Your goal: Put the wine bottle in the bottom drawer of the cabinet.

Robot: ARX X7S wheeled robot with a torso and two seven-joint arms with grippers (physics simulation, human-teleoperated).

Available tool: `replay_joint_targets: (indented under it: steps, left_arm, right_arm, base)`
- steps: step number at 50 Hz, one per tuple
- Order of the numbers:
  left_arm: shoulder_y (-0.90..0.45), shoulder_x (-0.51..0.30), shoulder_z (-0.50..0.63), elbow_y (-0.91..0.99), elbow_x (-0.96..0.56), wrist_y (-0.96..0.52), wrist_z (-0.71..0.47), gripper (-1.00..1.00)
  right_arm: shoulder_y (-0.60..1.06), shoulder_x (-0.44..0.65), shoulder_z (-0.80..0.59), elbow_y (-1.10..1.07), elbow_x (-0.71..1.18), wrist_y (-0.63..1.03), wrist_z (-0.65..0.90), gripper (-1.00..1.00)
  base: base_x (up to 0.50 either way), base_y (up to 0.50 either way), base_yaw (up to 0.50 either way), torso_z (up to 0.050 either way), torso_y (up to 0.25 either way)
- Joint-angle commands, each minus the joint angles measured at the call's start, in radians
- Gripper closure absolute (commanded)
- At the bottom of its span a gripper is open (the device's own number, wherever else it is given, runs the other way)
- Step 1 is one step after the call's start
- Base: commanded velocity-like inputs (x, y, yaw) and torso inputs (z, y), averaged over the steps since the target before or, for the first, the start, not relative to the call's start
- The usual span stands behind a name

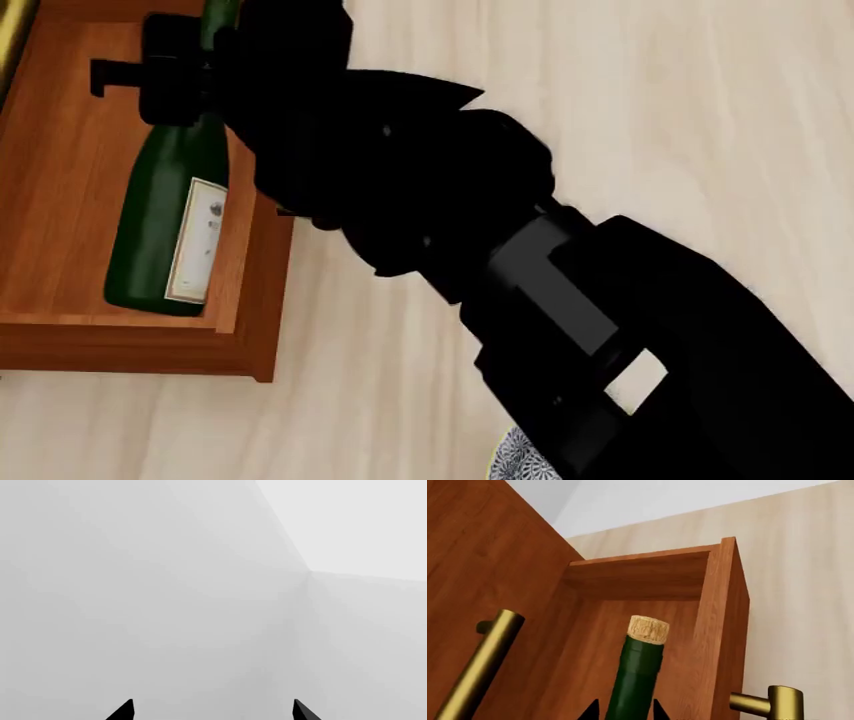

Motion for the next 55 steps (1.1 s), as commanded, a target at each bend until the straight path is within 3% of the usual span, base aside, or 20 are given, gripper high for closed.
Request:
replay_joint_targets:
  steps: [1, 10, 11, 20, 29, 52, 55]
  left_arm:
    - [0.001, -0.002, 0.001, 0.001, -0.004, 0.0, -0.006, -1.0]
    - [0.001, -0.001, 0.001, 0.001, -0.008, 0.004, -0.008, -1.0]
    - [0.001, 0.0, 0.001, 0.0, -0.007, 0.005, -0.007, -1.0]
    - [0.002, -0.001, 0.0, 0.0, -0.011, 0.008, -0.009, -1.0]
    - [0.004, -0.004, -0.001, 0.001, -0.016, 0.008, -0.014, -1.0]
    - [0.007, 0.002, 0.013, -0.006, 0.001, 0.023, -0.012, -1.0]
    - [0.007, 0.003, 0.015, -0.007, 0.003, 0.025, -0.012, -1.0]
  right_arm:
    - [-0.109, 0.0, -0.309, 0.022, 0.086, 0.335, 0.148, 1.0]
    - [-0.113, 0.0, -0.309, 0.025, 0.068, 0.339, 0.147, 1.0]
    - [-0.115, 0.0, -0.308, 0.025, 0.06, 0.335, 0.148, -1.0]
    - [-0.1, 0.0, -0.307, 0.019, 0.056, 0.321, 0.155, -1.0]
    - [0.018, 0.0, -0.302, -0.024, 0.032, 0.236, 0.168, -1.0]
    - [0.526, 0.003, -0.289, 0.056, 0.083, 0.217, 0.073, -1.0]
    - [0.566, 0.048, -0.261, -0.018, 0.1, 0.221, 0.102, -1.0]
  base:
    - [0.0, 0.0, 0.0, 0.0, 0.0]
    - [0.0, 0.0, 0.0, 0.0, -0.006]
    - [0.0, 0.0, 0.0, 0.0, 0.0]
    - [0.0, 0.0, 0.0, 0.0, -0.006]
    - [0.0, 0.0, 0.0, 0.0, -0.006]
    - [0.0, 0.0, 0.0, 0.0, -0.001]
    - [0.0, 0.0, 0.0, 0.0, 0.0]
